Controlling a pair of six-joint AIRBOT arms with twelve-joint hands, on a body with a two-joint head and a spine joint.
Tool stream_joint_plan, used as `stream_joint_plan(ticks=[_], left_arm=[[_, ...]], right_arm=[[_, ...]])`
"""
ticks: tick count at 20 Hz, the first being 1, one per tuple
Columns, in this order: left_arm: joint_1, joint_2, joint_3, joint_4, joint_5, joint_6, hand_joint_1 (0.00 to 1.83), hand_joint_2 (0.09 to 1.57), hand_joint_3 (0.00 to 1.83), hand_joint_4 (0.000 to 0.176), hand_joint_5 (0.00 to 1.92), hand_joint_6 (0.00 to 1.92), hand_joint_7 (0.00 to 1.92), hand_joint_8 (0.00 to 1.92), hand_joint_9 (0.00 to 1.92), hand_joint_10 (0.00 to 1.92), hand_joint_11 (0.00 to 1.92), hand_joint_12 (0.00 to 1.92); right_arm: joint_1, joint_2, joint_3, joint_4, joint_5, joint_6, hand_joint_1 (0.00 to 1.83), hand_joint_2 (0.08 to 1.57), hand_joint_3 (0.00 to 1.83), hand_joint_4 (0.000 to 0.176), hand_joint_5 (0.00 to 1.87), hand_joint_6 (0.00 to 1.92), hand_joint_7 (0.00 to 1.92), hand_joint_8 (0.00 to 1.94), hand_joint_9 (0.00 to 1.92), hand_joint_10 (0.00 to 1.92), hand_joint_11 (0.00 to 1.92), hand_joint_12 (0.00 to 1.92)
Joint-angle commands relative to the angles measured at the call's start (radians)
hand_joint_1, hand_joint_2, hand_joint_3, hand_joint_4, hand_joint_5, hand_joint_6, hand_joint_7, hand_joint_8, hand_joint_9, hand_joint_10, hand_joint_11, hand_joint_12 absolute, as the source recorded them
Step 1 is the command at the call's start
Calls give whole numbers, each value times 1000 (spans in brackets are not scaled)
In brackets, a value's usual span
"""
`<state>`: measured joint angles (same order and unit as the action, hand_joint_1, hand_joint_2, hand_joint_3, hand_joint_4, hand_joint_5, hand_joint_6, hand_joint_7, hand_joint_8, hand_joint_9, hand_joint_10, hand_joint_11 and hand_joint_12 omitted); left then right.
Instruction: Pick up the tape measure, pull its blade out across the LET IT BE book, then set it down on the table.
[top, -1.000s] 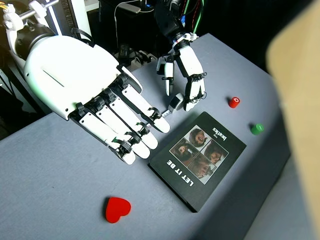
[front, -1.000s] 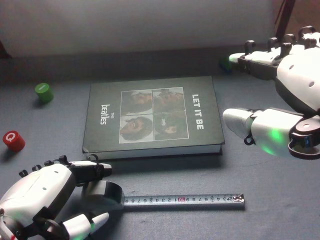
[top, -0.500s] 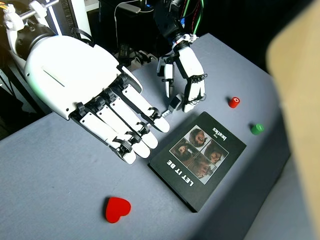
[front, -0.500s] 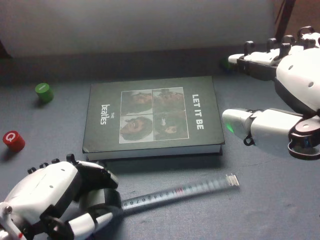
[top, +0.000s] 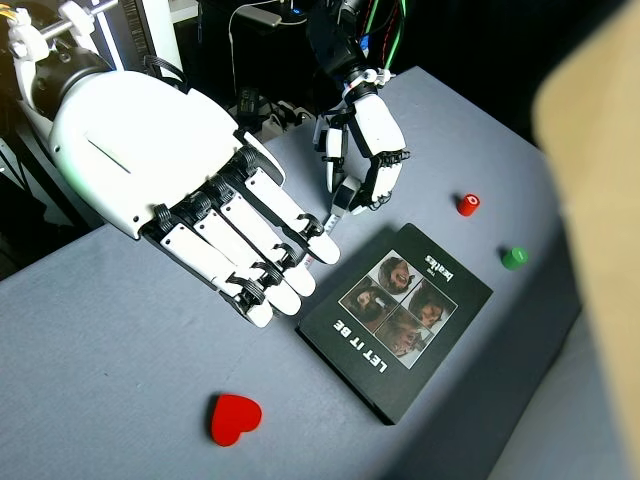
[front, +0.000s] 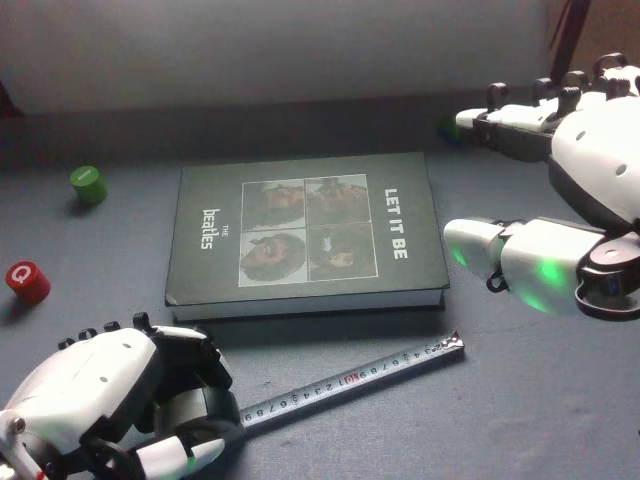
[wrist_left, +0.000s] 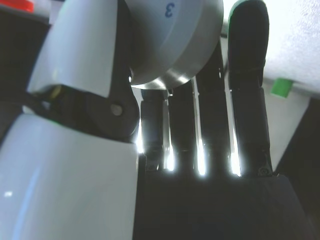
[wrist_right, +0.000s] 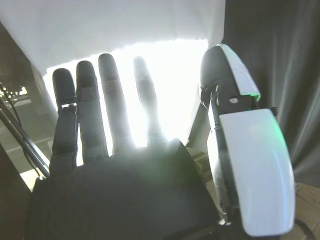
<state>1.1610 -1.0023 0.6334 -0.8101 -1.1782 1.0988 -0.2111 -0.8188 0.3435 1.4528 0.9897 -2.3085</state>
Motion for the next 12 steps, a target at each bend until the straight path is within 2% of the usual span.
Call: stream_joint_plan(ticks=[1,2,3,6,7,10,12], left_arm=[[-19,-3,2,80,-80,-18,1381,1097,0,0,933,876,1084,859,916,1237,870,1129],[-34,2,4,91,-69,-28,1381,1098,0,0,933,876,1085,859,916,1237,869,1128],[-47,7,5,95,-60,-29,1381,1097,0,0,933,876,1085,859,916,1237,869,1128],[-112,33,7,104,-18,-30,1381,1097,0,0,934,875,1085,857,917,1236,868,1127],[-132,41,9,107,1,-29,1381,1098,0,0,929,876,1088,855,916,1236,864,1127],[-220,74,27,108,92,-7,1380,1101,0,0,919,888,1083,865,911,1245,856,1143],[-283,92,55,106,141,8,1380,1101,0,0,919,888,1083,865,911,1245,862,1145]], right_arm=[[14,4,-4,-94,5,0,329,1214,0,55,311,7,366,5,315,6,0,994],[15,4,-4,-108,-15,-1,452,1181,0,20,350,19,403,16,340,14,13,1007],[20,4,-4,-112,-29,-4,554,1150,0,0,361,19,412,15,348,14,16,1012],[51,-2,-3,-140,-81,-29,853,1062,0,0,389,10,442,7,369,9,17,1017],[57,-3,-3,-146,-100,-51,899,1040,0,0,406,7,467,4,381,7,27,1007],[85,-11,13,-106,-166,-94,954,1043,0,0,460,11,578,14,467,22,71,1002],[142,-24,42,12,-207,-171,962,1044,0,0,483,16,575,8,499,30,95,1009]])
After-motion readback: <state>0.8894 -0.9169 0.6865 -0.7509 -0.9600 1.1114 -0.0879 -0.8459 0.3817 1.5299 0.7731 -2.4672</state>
